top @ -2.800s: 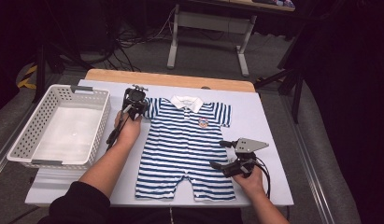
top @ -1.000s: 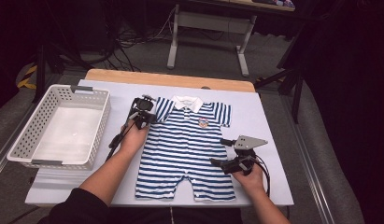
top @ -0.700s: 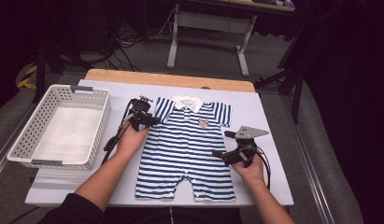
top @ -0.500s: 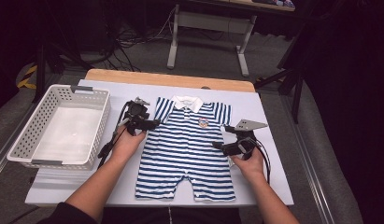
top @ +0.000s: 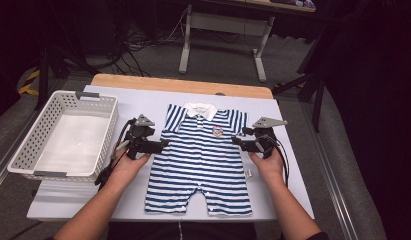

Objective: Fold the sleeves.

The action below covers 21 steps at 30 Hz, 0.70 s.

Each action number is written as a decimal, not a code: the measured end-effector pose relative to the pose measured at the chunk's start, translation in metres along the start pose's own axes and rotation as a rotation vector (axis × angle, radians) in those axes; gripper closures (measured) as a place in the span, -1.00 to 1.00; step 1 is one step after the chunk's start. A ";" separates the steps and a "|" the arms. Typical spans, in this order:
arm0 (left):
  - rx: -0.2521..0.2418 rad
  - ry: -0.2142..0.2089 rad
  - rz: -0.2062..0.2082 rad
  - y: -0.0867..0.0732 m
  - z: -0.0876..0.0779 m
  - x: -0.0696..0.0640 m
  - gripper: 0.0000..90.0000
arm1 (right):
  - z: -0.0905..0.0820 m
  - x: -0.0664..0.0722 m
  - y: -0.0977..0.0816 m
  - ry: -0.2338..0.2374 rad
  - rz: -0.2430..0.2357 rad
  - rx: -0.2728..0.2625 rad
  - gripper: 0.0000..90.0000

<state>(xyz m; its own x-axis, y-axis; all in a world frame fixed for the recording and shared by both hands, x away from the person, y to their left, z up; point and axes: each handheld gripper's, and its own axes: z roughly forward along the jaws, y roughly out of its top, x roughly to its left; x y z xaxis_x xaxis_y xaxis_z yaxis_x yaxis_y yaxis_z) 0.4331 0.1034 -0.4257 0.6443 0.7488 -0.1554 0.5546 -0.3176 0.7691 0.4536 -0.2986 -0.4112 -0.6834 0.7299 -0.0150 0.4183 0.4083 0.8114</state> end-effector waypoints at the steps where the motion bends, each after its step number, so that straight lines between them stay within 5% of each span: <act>1: 0.001 -0.004 -0.003 0.000 -0.001 0.000 -0.32 | 0.001 -0.001 0.001 -0.007 0.007 0.002 -0.15; 21: -0.033 -0.052 0.009 -0.011 -0.017 -0.009 -0.40 | 0.031 -0.045 0.020 -0.143 0.109 0.121 0.14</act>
<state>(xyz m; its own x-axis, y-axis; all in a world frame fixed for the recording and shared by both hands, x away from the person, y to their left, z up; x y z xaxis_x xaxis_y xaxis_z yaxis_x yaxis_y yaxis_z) 0.4122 0.1102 -0.4219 0.6765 0.7142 -0.1799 0.5315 -0.3043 0.7905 0.5106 -0.3064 -0.4125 -0.5420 0.8401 -0.0211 0.5597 0.3796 0.7367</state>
